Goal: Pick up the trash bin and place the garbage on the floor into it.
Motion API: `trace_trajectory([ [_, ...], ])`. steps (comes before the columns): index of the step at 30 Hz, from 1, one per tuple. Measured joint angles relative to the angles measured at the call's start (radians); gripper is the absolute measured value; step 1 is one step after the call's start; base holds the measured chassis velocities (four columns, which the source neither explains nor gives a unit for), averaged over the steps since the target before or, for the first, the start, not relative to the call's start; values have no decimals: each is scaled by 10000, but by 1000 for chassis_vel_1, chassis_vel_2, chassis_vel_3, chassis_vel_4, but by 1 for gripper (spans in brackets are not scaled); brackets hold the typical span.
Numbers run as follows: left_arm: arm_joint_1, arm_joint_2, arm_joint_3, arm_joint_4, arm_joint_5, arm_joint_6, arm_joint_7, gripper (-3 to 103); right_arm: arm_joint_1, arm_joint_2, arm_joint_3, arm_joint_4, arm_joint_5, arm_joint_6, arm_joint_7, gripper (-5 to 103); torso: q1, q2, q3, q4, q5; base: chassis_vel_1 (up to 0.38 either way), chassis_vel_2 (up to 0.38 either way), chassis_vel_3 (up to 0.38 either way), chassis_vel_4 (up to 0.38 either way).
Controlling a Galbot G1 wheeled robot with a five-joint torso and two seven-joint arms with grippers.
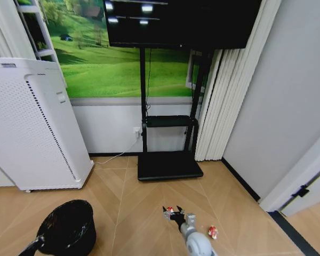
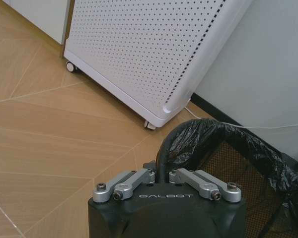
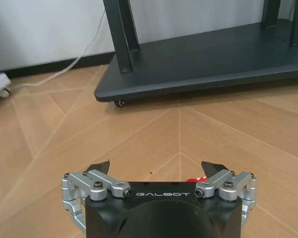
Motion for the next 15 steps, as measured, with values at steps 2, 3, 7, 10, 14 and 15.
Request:
trace_trajectory([
  [2, 105, -21, -99, -93, 4, -90, 129, 7, 652, 146, -175, -822, -533, 40, 202, 100, 0, 0, 0, 2, 0, 0, 0, 0, 0],
  [3, 105, -21, -99, -93, 4, -90, 129, 7, 652, 146, -175, -822, -533, 40, 202, 100, 0, 0, 0, 2, 0, 0, 0, 0, 0],
  [7, 170, -111, -116, -116, 84, -126, 261, 7, 1324, 229, -302, -1688, -1042, -72, 604, 100, 0, 0, 0, 2, -2, 0, 0, 0, 0],
  [10, 185, -236, -47, -113, 226, -141, 376, 7, 1686, 264, -383, -2234, -1108, -233, 873, 100, 1, 0, 0, 1, -1, 0, 0, 0, 0],
  [14, 174, -344, 103, -58, 422, -177, 465, 7, 1978, 334, -466, -2994, -1301, -277, 937, 100, 1, 0, 0, 0, -1, 0, 0, 0, 0],
  [15, 163, -349, 133, -43, 460, -185, 483, 7, 2015, 360, -477, -3161, -1358, -264, 938, 100, 1, 1, 1, 0, -2, 0, 0, 0, 0],
])
